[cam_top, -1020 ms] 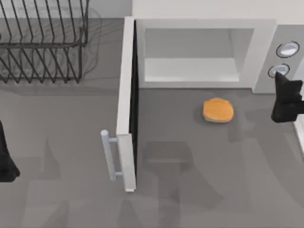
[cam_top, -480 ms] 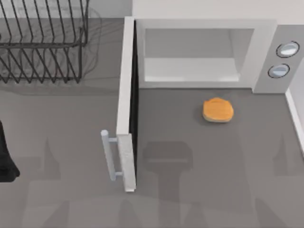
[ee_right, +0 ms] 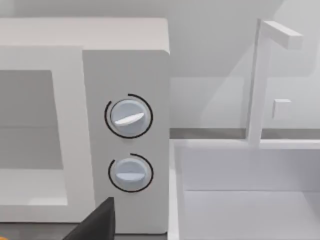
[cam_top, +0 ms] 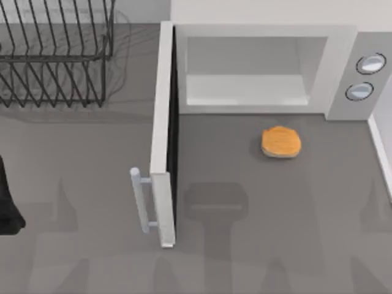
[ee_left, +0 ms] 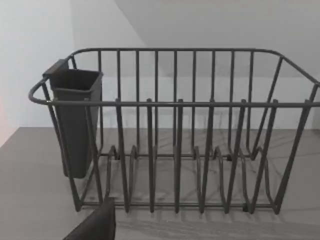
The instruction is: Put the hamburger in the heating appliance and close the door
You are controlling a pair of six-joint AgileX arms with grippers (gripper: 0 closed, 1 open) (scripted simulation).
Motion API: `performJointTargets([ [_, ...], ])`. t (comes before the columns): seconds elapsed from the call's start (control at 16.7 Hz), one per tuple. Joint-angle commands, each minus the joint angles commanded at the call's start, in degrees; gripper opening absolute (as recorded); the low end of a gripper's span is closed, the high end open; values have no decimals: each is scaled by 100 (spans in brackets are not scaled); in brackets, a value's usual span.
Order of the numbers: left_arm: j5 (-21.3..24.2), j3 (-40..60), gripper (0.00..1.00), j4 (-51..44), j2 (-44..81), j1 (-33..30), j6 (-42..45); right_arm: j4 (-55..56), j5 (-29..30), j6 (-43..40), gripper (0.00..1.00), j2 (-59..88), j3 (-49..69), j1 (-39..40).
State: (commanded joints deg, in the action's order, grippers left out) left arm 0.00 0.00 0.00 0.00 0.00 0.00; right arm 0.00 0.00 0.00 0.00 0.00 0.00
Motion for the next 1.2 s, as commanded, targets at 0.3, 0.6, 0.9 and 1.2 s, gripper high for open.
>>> performJointTargets([
  [0.3,0,0,62,0,0,0,0,0,0,0,100,0,0,0],
  [0.6,0,0,25,0,0,0,0,0,0,0,100,0,0,0],
  [0.9,0,0,0,0,0,0,0,0,0,0,100,0,0,0],
  [1.2,0,0,0,0,0,0,0,0,0,0,100,0,0,0],
])
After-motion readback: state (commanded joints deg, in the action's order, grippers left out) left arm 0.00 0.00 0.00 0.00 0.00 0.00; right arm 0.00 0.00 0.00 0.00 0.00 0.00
